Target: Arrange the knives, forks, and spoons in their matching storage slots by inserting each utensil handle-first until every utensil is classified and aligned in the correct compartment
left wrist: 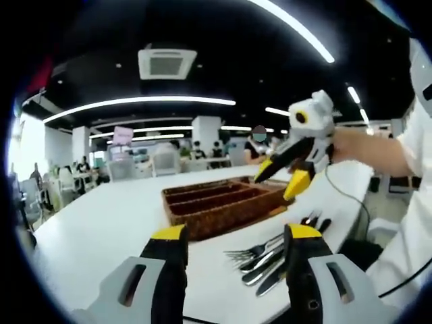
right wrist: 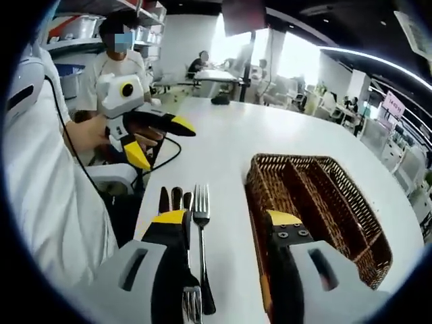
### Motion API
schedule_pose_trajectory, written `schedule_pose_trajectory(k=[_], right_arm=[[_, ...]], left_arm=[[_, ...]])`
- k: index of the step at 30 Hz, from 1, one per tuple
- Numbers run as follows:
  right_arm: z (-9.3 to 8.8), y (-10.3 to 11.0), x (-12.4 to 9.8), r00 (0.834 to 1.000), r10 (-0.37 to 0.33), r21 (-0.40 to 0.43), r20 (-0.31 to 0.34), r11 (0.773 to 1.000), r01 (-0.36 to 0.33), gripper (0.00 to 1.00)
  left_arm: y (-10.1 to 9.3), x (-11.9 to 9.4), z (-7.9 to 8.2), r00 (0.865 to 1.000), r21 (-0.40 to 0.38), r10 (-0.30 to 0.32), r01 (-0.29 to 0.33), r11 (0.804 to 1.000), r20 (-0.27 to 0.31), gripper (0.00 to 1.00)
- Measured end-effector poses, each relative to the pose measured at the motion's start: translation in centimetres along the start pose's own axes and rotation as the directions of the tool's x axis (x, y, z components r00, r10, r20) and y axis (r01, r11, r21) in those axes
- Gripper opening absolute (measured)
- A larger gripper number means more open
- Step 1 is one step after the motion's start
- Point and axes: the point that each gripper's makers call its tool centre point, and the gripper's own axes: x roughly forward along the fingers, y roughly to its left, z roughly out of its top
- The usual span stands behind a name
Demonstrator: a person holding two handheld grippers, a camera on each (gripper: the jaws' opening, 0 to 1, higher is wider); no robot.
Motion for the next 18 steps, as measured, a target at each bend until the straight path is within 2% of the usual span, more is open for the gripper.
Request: schedule_pose_trajectory(k=[4,10,18], right_arm=[[-1.1,0.2,0.7,0.998,0.029,0.002,-0.053,1.000,-0.029,0.34],[-2.6,1.1,1.7,0.986,0.092,-0.005,-0.139,0.996,-0.094,0.23],[-3.3,2.2,2.8,0.972,0.130,-0.005,-0.194,0.991,-0.133,0.17]], left_arm=[[-0.2,0.2,-0.4,1.000,-0.006,-0.002,0.002,1.000,-0.001,0.57],[-0.5,0.1,-0.7,1.000,-0.010,-0.005,0.005,1.000,-0.008,0.57],[-0.6,-0.1,-1.0,1.000,0.000,-0.005,0.005,1.000,-0.018,0.56]])
